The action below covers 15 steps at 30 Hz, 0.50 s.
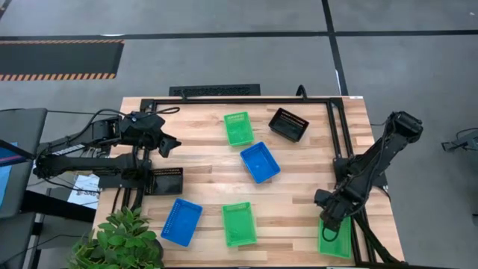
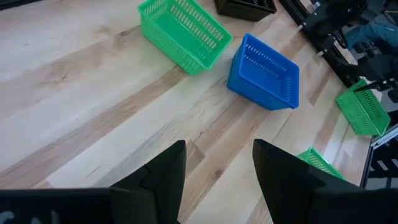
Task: Stack baskets by color
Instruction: Stack the bottom right green bin on the top green bin
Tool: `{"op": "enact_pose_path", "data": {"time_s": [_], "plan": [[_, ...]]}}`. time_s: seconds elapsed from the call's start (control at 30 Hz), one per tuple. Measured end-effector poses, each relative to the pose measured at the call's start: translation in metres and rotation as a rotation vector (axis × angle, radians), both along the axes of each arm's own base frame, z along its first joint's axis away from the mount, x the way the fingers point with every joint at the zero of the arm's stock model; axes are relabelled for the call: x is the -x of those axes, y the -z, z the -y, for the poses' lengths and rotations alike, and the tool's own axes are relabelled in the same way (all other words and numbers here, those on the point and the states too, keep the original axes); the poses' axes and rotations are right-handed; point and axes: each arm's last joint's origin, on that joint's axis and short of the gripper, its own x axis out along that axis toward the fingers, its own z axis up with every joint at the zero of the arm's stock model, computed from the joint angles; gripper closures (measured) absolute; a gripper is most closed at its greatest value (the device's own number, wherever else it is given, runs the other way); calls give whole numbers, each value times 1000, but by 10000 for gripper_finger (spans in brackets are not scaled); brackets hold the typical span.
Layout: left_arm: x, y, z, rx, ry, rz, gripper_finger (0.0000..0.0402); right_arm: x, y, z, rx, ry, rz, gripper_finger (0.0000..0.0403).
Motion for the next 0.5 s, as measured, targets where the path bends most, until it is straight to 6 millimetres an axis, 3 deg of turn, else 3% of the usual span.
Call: {"op": "enact_pose_path", "data": {"time_s": [0.27,0.5], "plan": [[0,0,0,3,2,-1,228,3,13,4,-3,-6,4,250],[1,1,0,5,2,-10,228,4,16,5,0,-8,2,332]]}}
